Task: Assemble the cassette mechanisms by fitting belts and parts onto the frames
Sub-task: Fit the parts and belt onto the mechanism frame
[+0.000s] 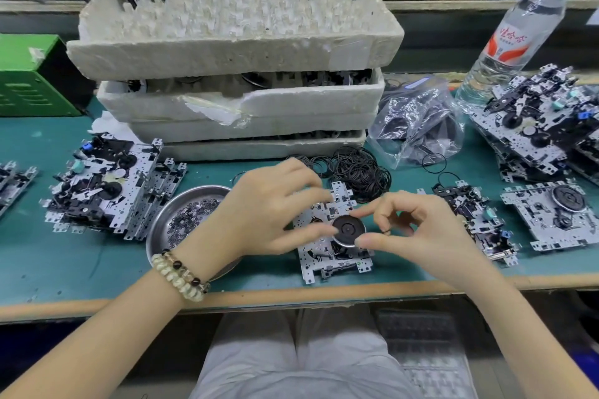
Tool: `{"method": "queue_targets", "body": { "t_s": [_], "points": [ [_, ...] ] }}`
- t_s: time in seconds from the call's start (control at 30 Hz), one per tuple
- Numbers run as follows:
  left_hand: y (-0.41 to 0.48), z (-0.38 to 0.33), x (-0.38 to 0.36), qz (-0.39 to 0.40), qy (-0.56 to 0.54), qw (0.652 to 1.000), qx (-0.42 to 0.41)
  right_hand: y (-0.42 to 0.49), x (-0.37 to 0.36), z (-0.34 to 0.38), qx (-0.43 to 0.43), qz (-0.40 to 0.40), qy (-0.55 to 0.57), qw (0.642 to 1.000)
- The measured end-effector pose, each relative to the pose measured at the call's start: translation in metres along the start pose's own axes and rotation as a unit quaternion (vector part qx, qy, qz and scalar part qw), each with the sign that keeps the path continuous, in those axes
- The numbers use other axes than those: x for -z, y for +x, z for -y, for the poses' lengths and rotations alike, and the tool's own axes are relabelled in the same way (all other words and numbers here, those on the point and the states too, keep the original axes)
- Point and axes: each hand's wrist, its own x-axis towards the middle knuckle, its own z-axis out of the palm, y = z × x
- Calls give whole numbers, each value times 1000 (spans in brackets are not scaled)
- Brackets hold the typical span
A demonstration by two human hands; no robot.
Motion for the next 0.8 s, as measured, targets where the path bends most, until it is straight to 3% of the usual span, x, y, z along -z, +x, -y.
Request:
{"method": "queue_targets", "body": {
  "t_s": [0.1, 0.23, 0.63, 0.8],
  "points": [
    [-1, 1, 3, 76, 18, 992, 103, -14, -12, 7, 51, -76, -58, 994],
    [2, -1, 2, 224, 36, 956, 184, -19, -19, 12, 45, -125, -88, 987],
    [-5, -12, 11, 218, 75, 951, 206, -27, -40, 11, 45, -241, -165, 955],
    [-16, -39, 14, 145, -95, 944, 280, -11, -39, 6, 13, -288, -135, 948]
  ]
}}
